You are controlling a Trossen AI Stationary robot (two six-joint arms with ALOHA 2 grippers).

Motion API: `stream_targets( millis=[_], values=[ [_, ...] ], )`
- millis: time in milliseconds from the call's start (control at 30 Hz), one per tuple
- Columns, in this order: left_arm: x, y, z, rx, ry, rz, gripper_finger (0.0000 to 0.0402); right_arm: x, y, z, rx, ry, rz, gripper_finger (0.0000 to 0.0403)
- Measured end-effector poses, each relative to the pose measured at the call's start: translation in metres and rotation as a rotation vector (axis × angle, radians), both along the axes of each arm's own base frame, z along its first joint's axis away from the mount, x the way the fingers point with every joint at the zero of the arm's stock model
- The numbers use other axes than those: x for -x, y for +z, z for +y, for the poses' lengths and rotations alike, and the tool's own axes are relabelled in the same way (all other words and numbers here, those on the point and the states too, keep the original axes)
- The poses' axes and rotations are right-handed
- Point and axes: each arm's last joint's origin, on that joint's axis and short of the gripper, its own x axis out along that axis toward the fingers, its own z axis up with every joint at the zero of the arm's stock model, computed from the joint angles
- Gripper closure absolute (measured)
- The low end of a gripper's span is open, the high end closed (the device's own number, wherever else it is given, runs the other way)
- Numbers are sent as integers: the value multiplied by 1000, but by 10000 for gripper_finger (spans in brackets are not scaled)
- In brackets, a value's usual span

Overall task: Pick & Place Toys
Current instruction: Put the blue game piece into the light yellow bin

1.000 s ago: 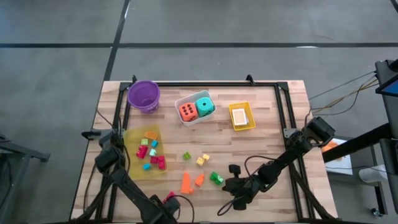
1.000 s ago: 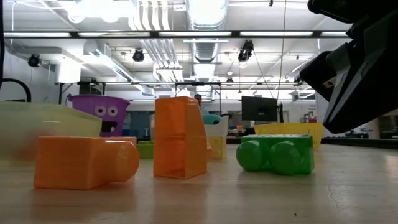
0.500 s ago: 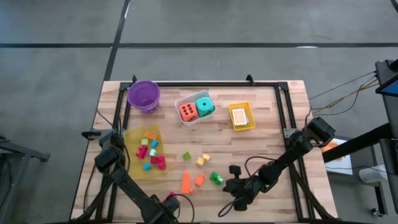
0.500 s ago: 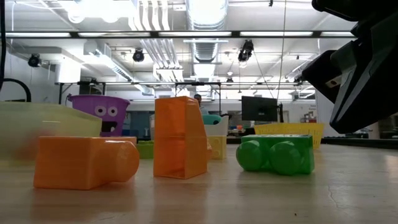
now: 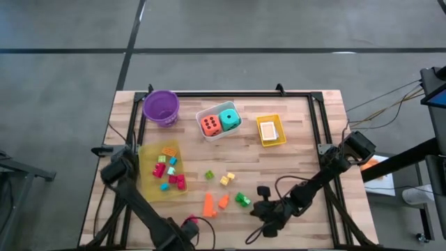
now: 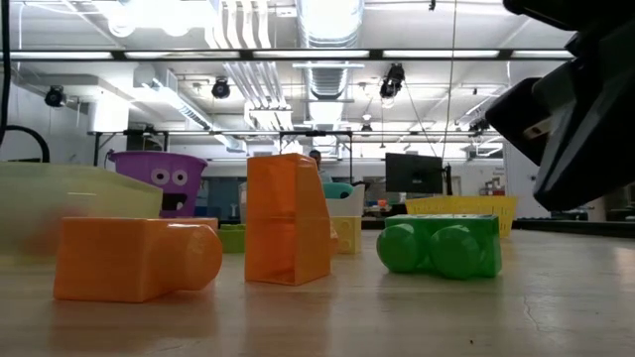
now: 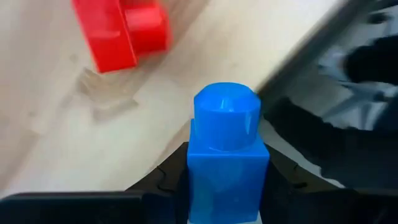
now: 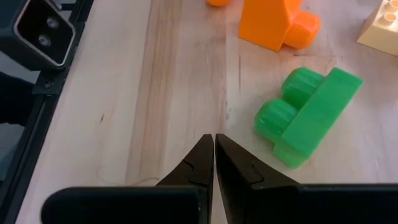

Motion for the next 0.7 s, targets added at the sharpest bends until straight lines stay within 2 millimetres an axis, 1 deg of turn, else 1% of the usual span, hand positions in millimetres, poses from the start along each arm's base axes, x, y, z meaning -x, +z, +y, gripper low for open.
stream_targets(
  millis=[100,167,200,300,400,467,533,600,700],
  values=[
    [5,29,9,-17,-30,-76,281,0,0,1,1,8,0,387],
    [12,49,20,-78,-29,-130,281,1,0,1,-9,19,8,387],
    [16,62,27,-111,-2,-156,281,1,0,1,-14,27,12,387],
    [31,93,61,-250,177,-137,281,1,0,3,-33,57,23,387],
    [44,112,98,-403,320,-62,281,0,0,2,-16,89,21,387],
    [46,119,119,-407,390,-80,281,0,0,2,2,109,17,387],
    [45,118,141,-381,401,-113,281,-1,0,1,13,115,15,387],
    [40,110,164,-348,411,-127,281,-2,0,-1,17,105,17,387],
    [42,89,200,-333,423,-46,281,-5,-1,-6,18,87,30,387]
  ],
)
